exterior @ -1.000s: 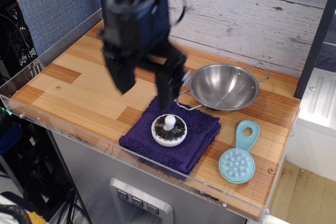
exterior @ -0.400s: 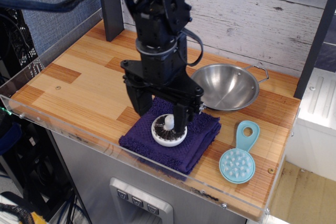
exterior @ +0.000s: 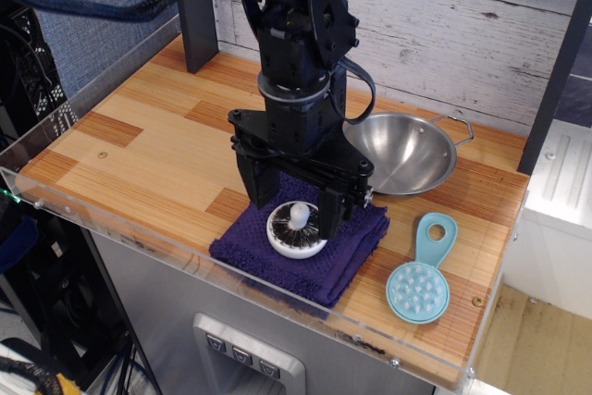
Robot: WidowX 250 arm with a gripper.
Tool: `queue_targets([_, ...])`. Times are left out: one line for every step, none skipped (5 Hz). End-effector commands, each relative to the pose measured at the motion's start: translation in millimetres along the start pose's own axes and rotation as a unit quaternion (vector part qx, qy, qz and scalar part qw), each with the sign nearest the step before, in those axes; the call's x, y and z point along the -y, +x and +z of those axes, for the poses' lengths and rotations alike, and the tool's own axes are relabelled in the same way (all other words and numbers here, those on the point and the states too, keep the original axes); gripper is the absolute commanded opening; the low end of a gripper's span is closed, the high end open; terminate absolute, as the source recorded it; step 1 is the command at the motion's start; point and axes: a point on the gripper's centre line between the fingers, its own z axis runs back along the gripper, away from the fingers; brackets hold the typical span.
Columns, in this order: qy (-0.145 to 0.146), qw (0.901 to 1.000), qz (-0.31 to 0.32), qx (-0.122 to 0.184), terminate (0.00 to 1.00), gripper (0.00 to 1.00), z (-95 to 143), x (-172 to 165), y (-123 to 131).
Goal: Put the mushroom in the pot.
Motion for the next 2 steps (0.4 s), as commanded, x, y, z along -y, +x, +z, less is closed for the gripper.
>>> queue_targets([0.006,0.9999,0.000,-0.010,0.00,1.00,-9.2,-4.4,5.0])
queue_targets([0.008,0.9998,0.002,-0.018,0.00,1.00,-13.8,-7.2,4.4])
